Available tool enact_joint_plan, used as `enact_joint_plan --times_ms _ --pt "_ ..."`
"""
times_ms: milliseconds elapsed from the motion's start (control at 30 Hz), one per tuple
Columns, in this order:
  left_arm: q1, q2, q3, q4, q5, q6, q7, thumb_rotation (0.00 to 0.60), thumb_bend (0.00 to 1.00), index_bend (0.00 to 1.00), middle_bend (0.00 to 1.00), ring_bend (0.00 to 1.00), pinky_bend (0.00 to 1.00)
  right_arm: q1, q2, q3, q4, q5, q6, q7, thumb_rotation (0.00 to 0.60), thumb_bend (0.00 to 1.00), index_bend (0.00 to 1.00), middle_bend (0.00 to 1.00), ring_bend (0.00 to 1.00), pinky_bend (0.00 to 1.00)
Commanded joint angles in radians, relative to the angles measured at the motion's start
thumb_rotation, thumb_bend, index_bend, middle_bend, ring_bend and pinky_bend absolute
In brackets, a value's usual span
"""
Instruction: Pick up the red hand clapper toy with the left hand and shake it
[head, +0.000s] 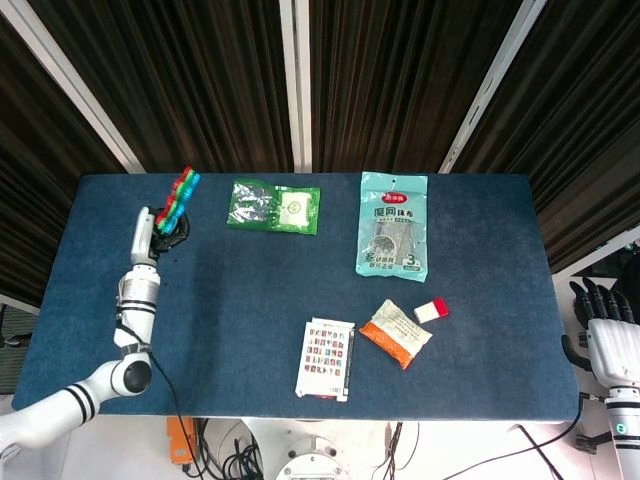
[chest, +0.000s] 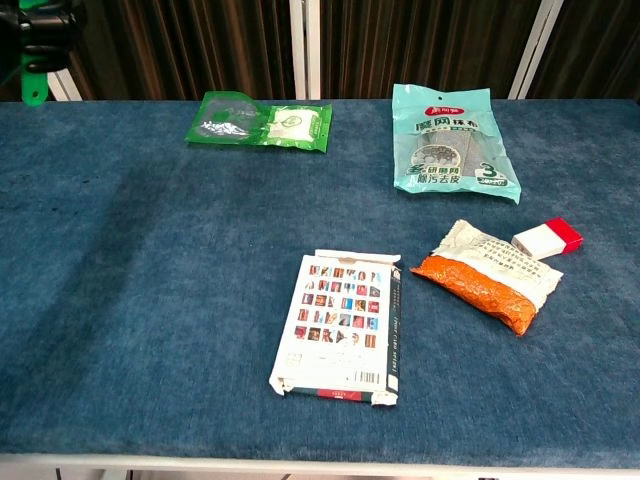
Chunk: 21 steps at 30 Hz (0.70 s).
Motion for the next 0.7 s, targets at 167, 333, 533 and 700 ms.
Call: enact_joint_plan --times_ms 167,333,533,700 --pt "0.039 0.034 -0.106 -0.08 -0.148 -0.058 -0.138 0.6 0.63 1.0 1.0 1.0 1.0 0.004 -0.001 -0.001 -0.004 0.0 -0.006 -0.004 0.6 0.32 0.0 0.0 0.0 0.0" --pt "0.004 -0.029 0.016 0.071 0.077 0.124 0.047 0.6 0.64 1.0 1.0 1.0 1.0 0.003 0.002 -0.001 -0.005 0.003 -0.004 -0.005 0.6 0.32 0.0 0.0 0.0 0.0" --pt "-0.074 -0.093 0.29 0.458 0.504 0.333 0.39 0.6 0.65 1.0 1.0 1.0 1.0 0.003 0.003 -0.002 -0.007 0.003 -0.004 -0.006 0.6 0.32 0.0 0.0 0.0 0.0" --pt "-0.118 -0.13 0.424 0.657 0.668 0.382 0.462 0.6 0.64 1.0 1.0 1.0 1.0 0.003 0.001 -0.002 -0.003 0.005 -0.005 -0.002 0.6 0.32 0.0 0.0 0.0 0.0"
